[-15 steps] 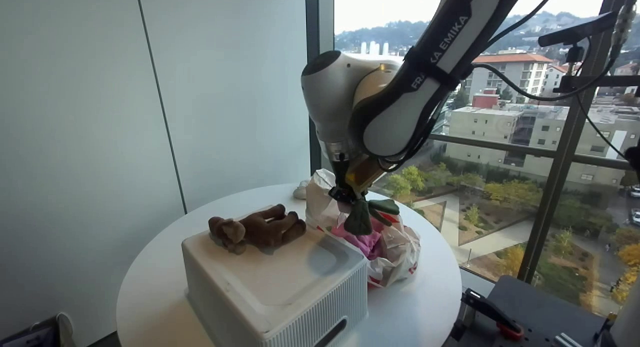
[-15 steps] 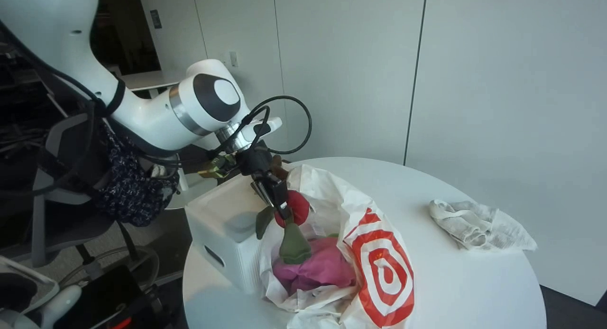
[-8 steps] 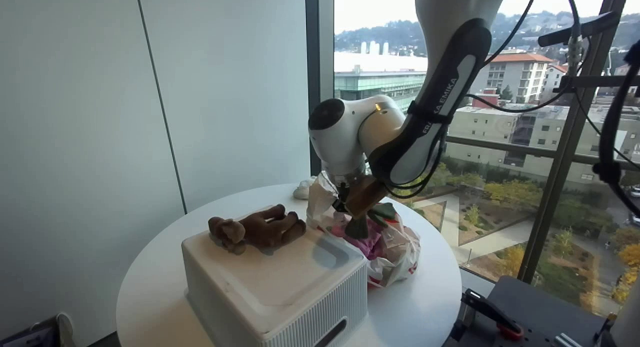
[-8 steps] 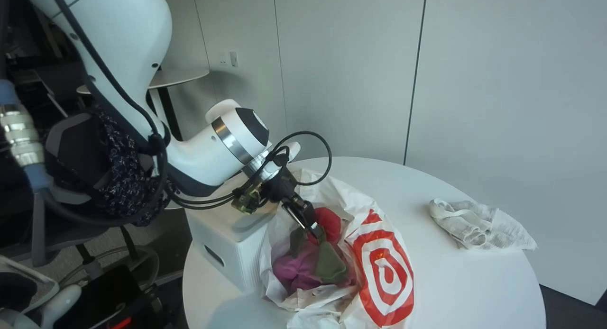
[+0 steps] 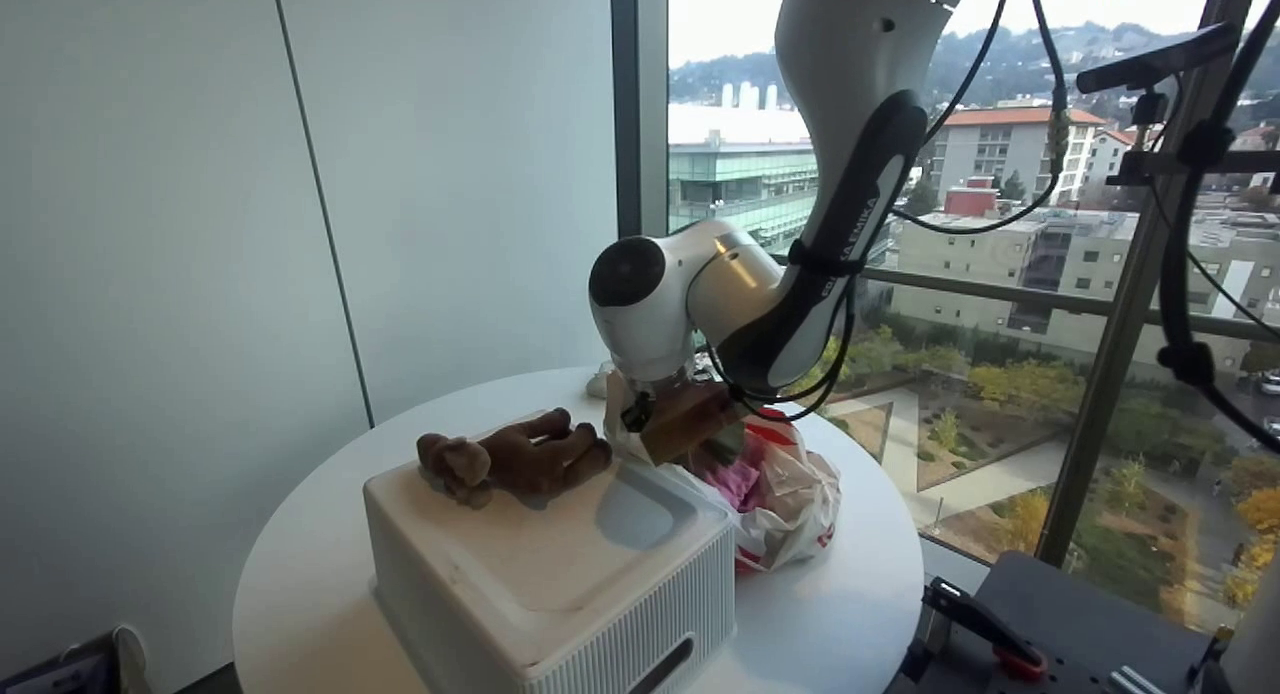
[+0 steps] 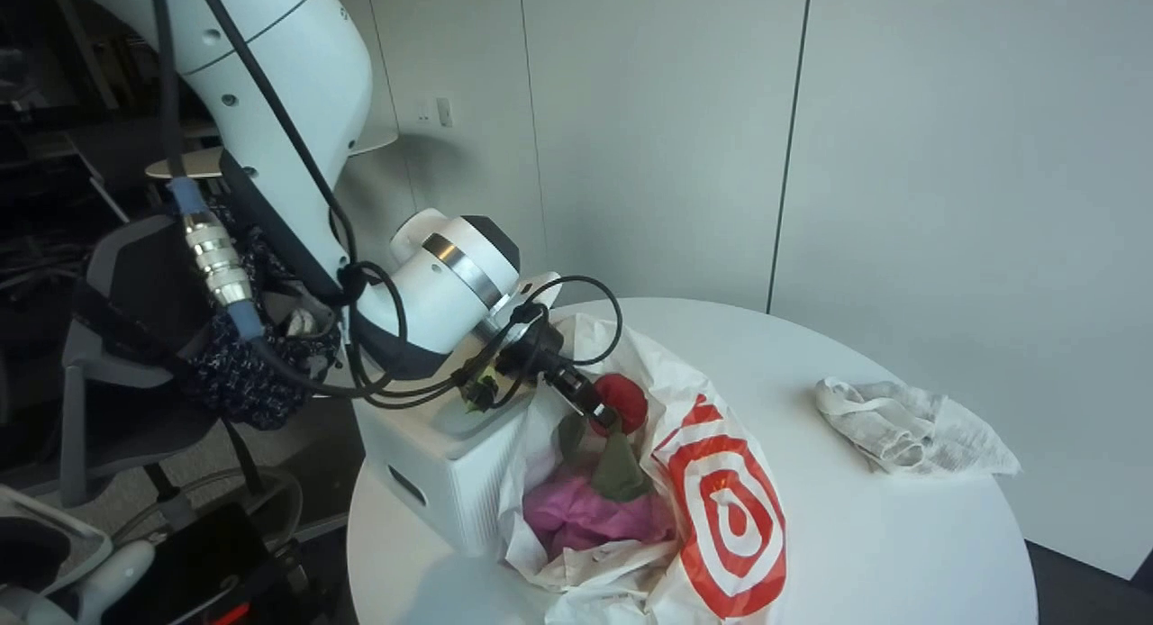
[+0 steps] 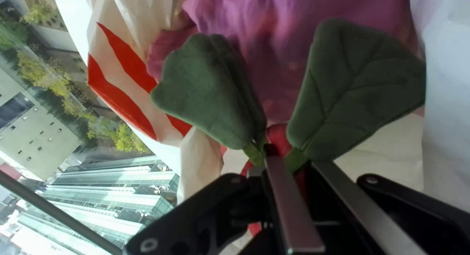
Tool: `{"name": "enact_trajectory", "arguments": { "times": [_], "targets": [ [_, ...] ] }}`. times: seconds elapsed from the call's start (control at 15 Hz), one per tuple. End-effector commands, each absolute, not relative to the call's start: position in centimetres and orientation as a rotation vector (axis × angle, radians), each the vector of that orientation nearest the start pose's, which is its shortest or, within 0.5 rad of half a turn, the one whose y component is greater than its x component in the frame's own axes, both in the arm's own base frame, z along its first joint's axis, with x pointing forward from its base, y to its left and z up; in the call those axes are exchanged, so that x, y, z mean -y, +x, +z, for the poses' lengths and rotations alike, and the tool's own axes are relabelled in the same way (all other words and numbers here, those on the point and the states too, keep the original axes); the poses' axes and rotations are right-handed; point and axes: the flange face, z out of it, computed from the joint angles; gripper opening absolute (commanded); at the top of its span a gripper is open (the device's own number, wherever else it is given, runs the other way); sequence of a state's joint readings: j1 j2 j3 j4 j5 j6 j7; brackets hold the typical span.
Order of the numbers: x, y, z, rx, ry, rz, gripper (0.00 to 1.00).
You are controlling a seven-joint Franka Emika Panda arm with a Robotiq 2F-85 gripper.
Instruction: Move all the objects from the basket into the plastic
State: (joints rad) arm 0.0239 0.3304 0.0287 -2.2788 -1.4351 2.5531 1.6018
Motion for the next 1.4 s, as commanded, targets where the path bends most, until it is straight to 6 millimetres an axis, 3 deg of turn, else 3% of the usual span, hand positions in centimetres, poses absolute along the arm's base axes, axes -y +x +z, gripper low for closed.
{"name": "enact_trajectory", "arguments": {
  "times": [0.0, 0.13, 0.33, 0.47, 0.67, 0.8, 0.93, 1.0, 1.13, 1.33],
  "targets": [
    [-5.4, 52.9, 19.4, 0.413, 2.531, 0.745, 0.39],
    [-5.6, 52.3, 18.6, 0.424, 2.535, 0.706, 0.43],
    [-5.8, 50.8, 18.7, 0.306, 2.540, 0.575, 0.65],
    [-6.1, 49.6, 20.6, 0.241, 2.505, 0.464, 0.80],
    [-8.2, 46.2, 22.4, 0.147, 2.493, 0.229, 0.99],
    [-10.6, 44.8, 23.8, 0.076, 2.545, 0.107, 1.00],
    [-13.7, 44.2, 26.8, -0.005, 2.606, 0.047, 1.00],
    [-15.0, 44.5, 29.6, -0.064, 2.581, 0.136, 1.00],
    [-18.1, 45.1, 32.7, -0.106, 2.600, 0.310, 1.00],
    [-21.7, 46.2, 35.4, -0.038, 2.724, 0.475, 1.00]
  ]
}}
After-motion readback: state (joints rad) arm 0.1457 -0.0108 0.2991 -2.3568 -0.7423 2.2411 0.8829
